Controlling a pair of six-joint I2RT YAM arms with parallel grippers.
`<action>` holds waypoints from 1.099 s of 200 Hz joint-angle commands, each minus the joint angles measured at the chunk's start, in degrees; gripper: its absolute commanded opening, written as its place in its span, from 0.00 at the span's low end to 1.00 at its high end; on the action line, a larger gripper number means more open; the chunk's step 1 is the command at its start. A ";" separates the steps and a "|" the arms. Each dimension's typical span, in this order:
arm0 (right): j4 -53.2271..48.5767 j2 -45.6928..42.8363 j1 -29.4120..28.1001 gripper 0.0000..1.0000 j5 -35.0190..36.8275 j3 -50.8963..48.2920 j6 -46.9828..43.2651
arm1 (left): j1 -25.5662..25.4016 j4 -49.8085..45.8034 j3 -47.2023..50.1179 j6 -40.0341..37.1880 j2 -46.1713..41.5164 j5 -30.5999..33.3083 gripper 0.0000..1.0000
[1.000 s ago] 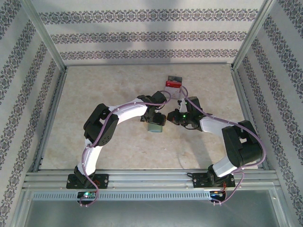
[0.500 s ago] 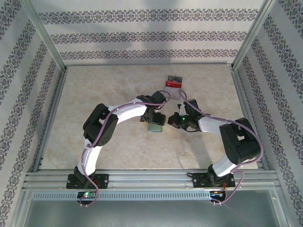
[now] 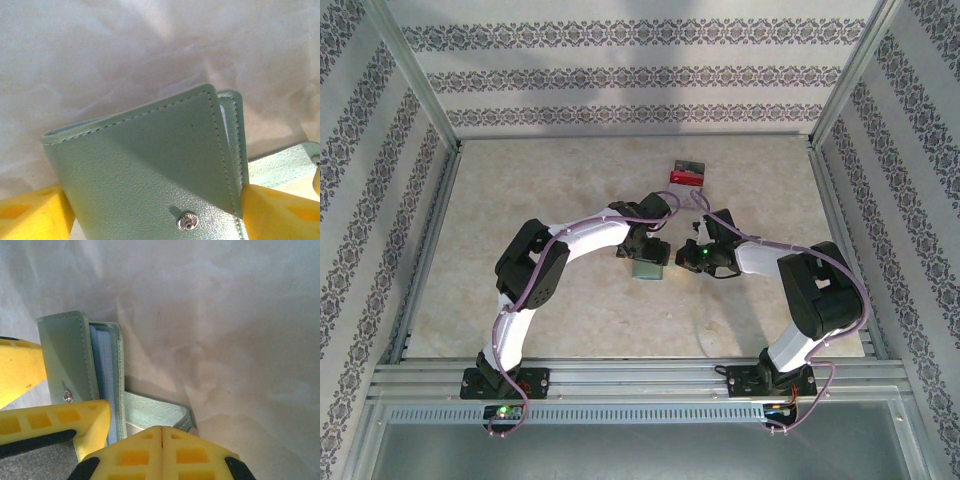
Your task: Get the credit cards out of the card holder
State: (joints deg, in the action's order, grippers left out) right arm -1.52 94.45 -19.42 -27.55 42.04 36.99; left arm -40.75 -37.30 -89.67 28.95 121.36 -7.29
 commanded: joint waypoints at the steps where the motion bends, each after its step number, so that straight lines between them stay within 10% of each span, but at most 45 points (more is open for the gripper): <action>1: -6.93 2.46 -0.71 0.02 5.73 0.49 -2.44 | 0.67 -1.72 1.25 -0.18 0.45 -0.58 0.86; 220: -13.47 8.20 -0.96 0.00 11.20 3.05 -6.11 | 9.36 -5.00 10.83 -3.22 -13.28 7.54 0.88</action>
State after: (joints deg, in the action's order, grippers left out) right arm -5.85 98.54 -20.14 -23.40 47.37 32.56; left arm -32.86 -39.57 -80.53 27.14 110.32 -2.00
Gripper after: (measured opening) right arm 0.046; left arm 0.876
